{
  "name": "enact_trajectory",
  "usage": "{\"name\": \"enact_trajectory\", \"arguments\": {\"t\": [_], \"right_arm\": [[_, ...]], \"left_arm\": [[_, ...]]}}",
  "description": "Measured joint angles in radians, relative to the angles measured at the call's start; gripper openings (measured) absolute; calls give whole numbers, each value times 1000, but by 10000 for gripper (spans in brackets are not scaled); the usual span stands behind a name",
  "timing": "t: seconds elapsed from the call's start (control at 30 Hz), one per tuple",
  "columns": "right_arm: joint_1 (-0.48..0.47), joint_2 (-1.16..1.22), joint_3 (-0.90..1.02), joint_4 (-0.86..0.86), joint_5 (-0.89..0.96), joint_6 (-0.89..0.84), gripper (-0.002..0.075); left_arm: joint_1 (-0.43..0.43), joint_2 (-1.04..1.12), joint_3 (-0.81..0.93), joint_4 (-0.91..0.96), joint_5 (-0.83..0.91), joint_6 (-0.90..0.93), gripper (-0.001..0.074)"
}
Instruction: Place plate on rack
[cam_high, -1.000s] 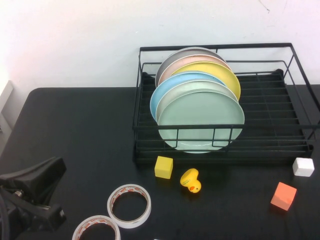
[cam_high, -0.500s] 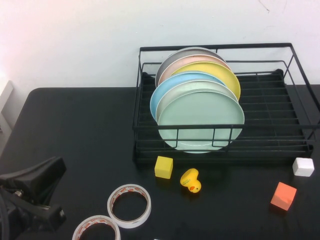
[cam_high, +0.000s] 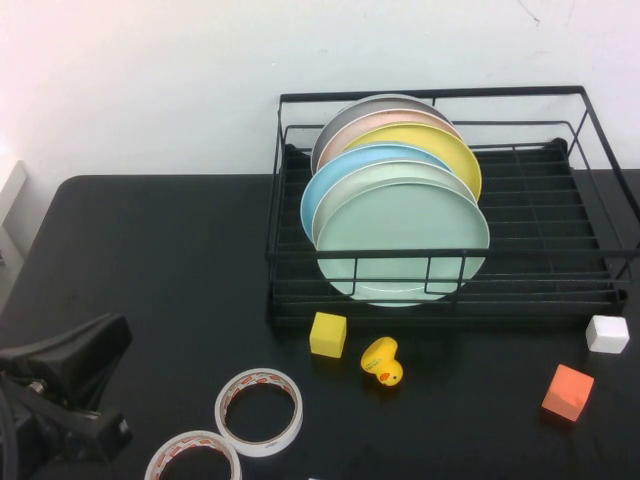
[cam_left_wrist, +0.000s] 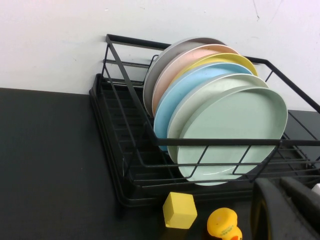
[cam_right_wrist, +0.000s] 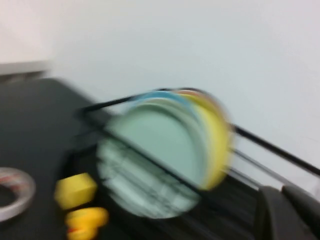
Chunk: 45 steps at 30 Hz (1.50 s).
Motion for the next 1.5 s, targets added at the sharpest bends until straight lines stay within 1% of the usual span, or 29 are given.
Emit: {"name": "enact_trajectory", "arguments": {"t": [0.07, 0.13, 0.17, 0.2, 0.23, 0.27, 0.33, 0.37, 0.43, 0.47, 0.53, 0.63, 0.73, 0.87, 1.07, 1.5], "right_arm": [[0, 0, 27, 21, -101, 4, 9], [0, -15, 54, -46, -187, 49, 9], [0, -30, 72, -123, -239, 119, 9], [0, -47, 90, -203, -296, 227, 9], [0, -63, 118, -323, -353, 368, 9], [-3, -82, 149, -451, -401, 532, 9], [-17, -126, 211, -685, -440, 842, 9], [-31, -155, 237, -787, -433, 999, 9], [-67, -207, 271, -944, -377, 1223, 9], [-91, -233, 285, -1011, -333, 1308, 9], [-136, -266, 300, -1094, -247, 1395, 9], [-198, -275, 304, -1159, -178, 1440, 9], [-213, -277, 304, -1182, -116, 1456, 9], [-202, -277, 300, -1188, -39, 1460, 9], [-178, -277, 299, -1191, -32, 1460, 9], [-177, -277, 298, -1191, -25, 1460, 6]], "left_arm": [[0, 0, 0, 0, 0, 0, -1], [0, 0, 0, 0, 0, 0, -1], [0, 0, 0, 0, 0, 0, -1], [0, 0, 0, 0, 0, 0, -1], [0, 0, 0, 0, 0, 0, -1], [0, 0, 0, 0, 0, 0, -1], [0, 0, 0, 0, 0, 0, -1], [0, 0, 0, 0, 0, 0, -1], [0, 0, 0, 0, 0, 0, -1], [0, 0, 0, 0, 0, 0, -1], [0, -2, 0, 0, 0, 0, -1], [0, -2, 0, 0, 0, 0, -1], [0, -2, 0, 0, 0, 0, -1], [0, -2, 0, 0, 2, 0, -2], [0, -2, 0, 0, 13, 0, -2], [0, -2, 0, 0, 15, 0, -2]]}}
